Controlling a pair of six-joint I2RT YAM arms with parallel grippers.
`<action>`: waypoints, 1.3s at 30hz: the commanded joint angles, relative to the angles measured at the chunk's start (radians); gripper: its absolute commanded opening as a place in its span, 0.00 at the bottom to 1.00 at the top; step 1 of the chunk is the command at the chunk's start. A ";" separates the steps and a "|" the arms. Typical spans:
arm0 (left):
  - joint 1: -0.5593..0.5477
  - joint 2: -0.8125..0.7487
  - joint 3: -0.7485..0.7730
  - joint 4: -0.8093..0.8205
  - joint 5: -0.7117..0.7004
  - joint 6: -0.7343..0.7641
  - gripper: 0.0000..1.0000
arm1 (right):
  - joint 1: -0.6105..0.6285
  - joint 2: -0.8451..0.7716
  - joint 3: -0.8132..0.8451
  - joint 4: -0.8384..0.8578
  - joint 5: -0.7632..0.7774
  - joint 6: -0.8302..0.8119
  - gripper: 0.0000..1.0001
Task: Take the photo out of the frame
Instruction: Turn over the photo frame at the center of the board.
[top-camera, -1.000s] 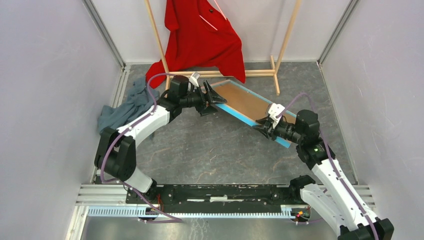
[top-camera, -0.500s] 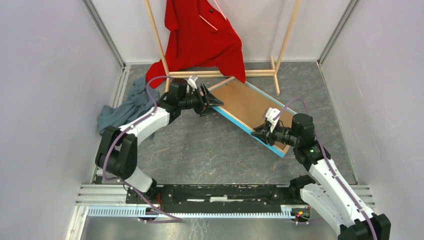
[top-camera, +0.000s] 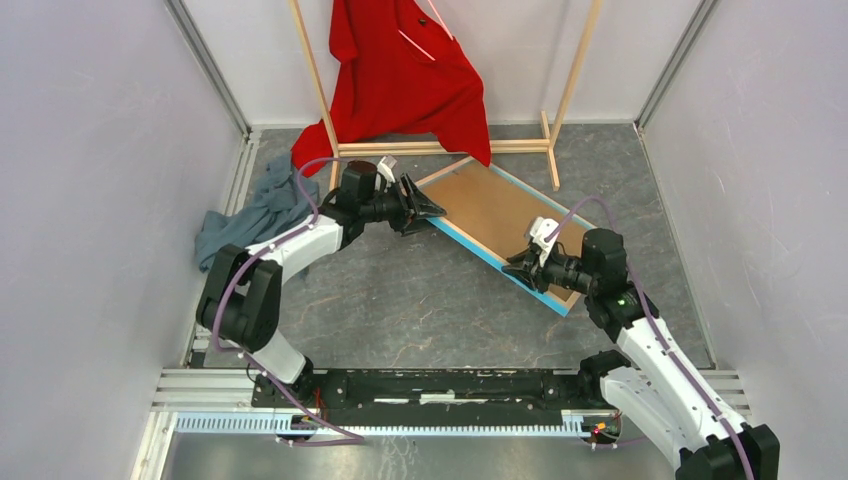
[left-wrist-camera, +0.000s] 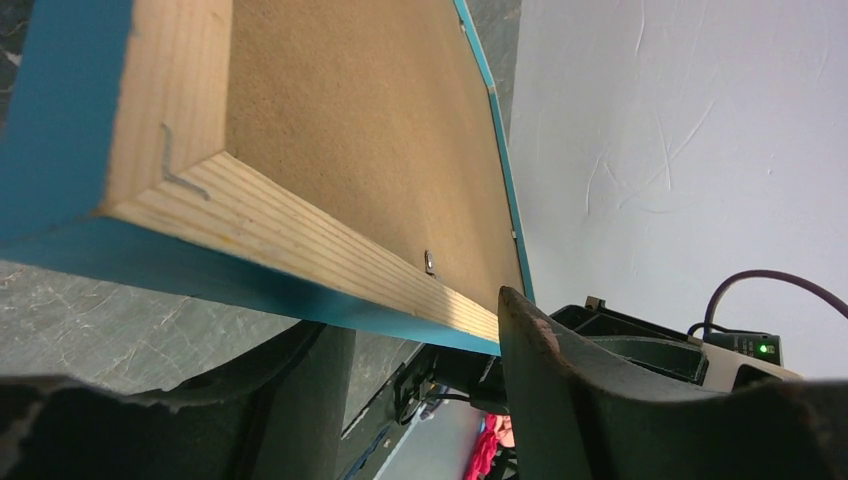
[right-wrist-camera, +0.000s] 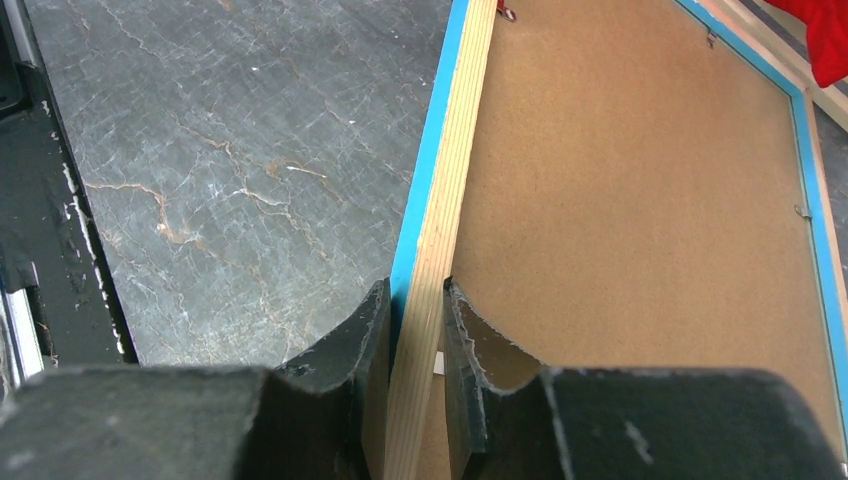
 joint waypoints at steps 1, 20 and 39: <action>0.015 -0.010 0.014 0.153 0.002 -0.039 0.60 | 0.010 -0.007 -0.015 0.012 -0.078 -0.007 0.16; 0.029 0.060 0.019 0.264 0.003 -0.115 0.52 | 0.011 0.021 -0.033 0.044 -0.110 0.003 0.17; 0.074 0.045 -0.036 0.337 0.004 -0.192 0.38 | 0.016 0.027 -0.029 0.019 -0.146 -0.031 0.63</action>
